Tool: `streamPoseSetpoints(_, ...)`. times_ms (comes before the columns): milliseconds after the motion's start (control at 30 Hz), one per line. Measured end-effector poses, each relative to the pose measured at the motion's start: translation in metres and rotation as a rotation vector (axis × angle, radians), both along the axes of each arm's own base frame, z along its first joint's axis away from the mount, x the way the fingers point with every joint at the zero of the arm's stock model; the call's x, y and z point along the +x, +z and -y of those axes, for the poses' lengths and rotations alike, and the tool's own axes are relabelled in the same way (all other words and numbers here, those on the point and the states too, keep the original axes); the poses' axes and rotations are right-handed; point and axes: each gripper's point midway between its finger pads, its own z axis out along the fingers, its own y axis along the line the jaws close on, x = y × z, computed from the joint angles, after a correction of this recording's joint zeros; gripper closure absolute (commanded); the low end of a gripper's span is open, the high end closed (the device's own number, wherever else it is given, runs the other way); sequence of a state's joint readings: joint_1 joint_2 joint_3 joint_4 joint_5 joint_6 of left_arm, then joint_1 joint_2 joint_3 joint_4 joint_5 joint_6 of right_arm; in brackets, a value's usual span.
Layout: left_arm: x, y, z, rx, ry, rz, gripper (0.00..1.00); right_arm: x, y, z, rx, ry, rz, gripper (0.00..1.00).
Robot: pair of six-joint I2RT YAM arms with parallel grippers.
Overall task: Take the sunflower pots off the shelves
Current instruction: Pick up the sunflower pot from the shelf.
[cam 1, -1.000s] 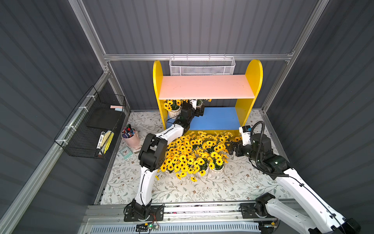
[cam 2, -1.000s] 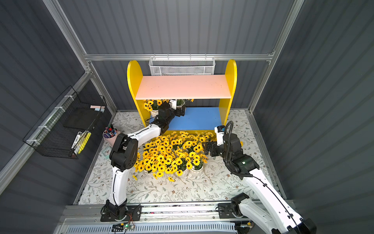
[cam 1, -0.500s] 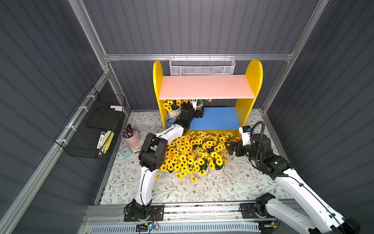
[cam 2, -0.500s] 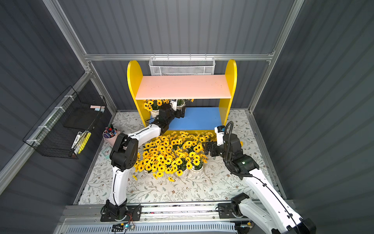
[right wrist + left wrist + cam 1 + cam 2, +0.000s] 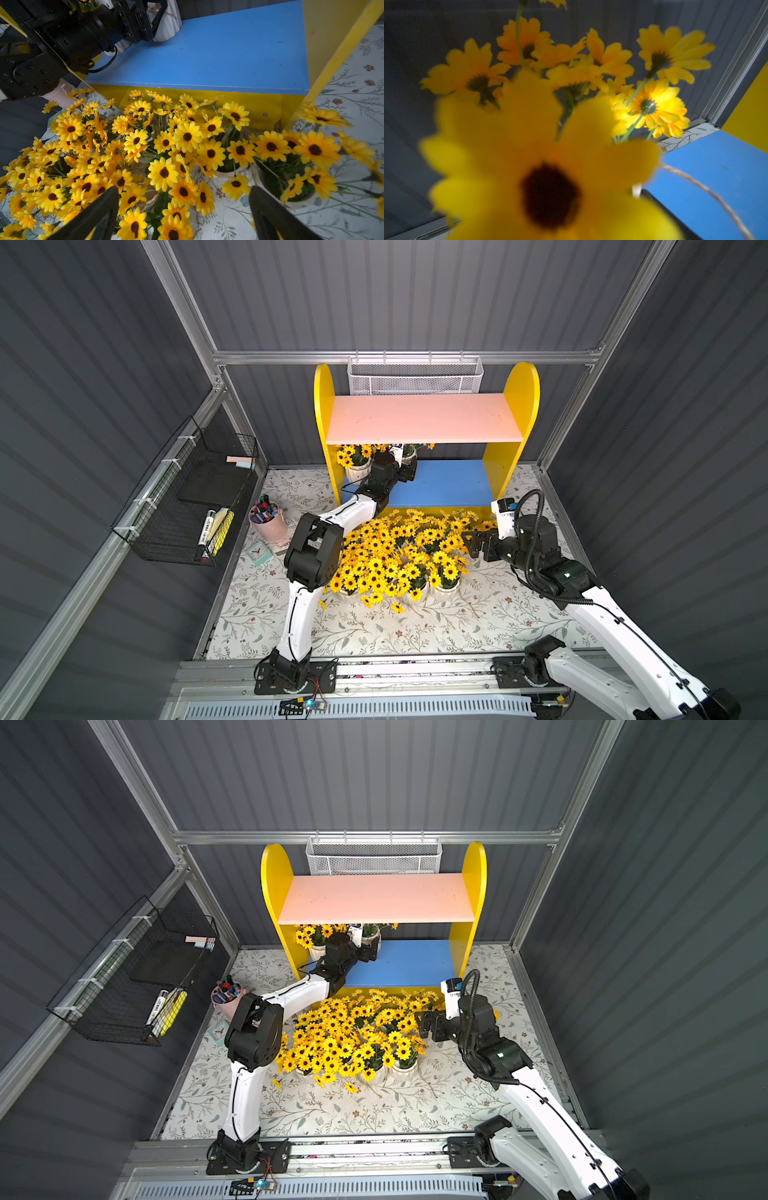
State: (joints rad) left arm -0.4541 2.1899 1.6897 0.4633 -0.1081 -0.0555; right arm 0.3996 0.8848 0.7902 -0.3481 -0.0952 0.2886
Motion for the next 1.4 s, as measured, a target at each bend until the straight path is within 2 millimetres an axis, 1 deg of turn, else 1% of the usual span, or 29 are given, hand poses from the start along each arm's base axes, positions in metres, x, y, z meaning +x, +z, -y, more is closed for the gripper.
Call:
streamPoseSetpoints(100, -0.001, -0.003, 0.000, 0.001, 0.000, 0.002, 0.10, 0.000, 0.001, -0.001, 0.005, 0.006, 0.001, 0.01)
streamPoseSetpoints(433, -0.002, -0.002, -0.001, -0.006, -0.001, 0.025, 0.14, -0.001, -0.001, -0.001, 0.007, 0.007, -0.002, 0.01)
streamPoseSetpoints(567, -0.005, -0.001, -0.002, -0.005, -0.001, 0.024, 0.15, -0.001, -0.001, -0.001, 0.007, 0.007, -0.002, 0.01)
streamPoseSetpoints(633, -0.007, -0.001, -0.003, -0.007, -0.001, 0.025, 0.18, 0.000, -0.001, -0.002, 0.007, 0.007, -0.002, 0.01)
streamPoseSetpoints(800, -0.012, 0.001, -0.004, -0.015, -0.008, 0.030, 0.19, 0.001, -0.001, -0.002, 0.007, 0.007, -0.002, 0.01)
streamPoseSetpoints(833, -0.014, 0.003, -0.004, -0.020, -0.013, 0.036, 0.20, 0.001, -0.002, -0.002, 0.006, 0.007, -0.004, 0.01)
streamPoseSetpoints(967, -0.022, 0.003, -0.007, -0.025, -0.018, 0.030, 0.22, 0.003, -0.003, -0.003, 0.007, 0.008, -0.005, 0.01)
streamPoseSetpoints(1067, -0.030, 0.003, -0.011, -0.028, -0.020, 0.018, 0.20, 0.005, -0.002, -0.005, 0.011, 0.011, -0.002, 0.01)
streamPoseSetpoints(1300, -0.051, 0.000, -0.018, -0.055, -0.028, -0.010, 0.21, 0.005, -0.001, -0.008, 0.027, 0.023, -0.001, 0.01)
streamPoseSetpoints(1400, -0.060, 0.000, -0.017, -0.069, -0.047, -0.010, 0.21, 0.005, -0.001, -0.009, 0.029, 0.026, -0.002, 0.01)
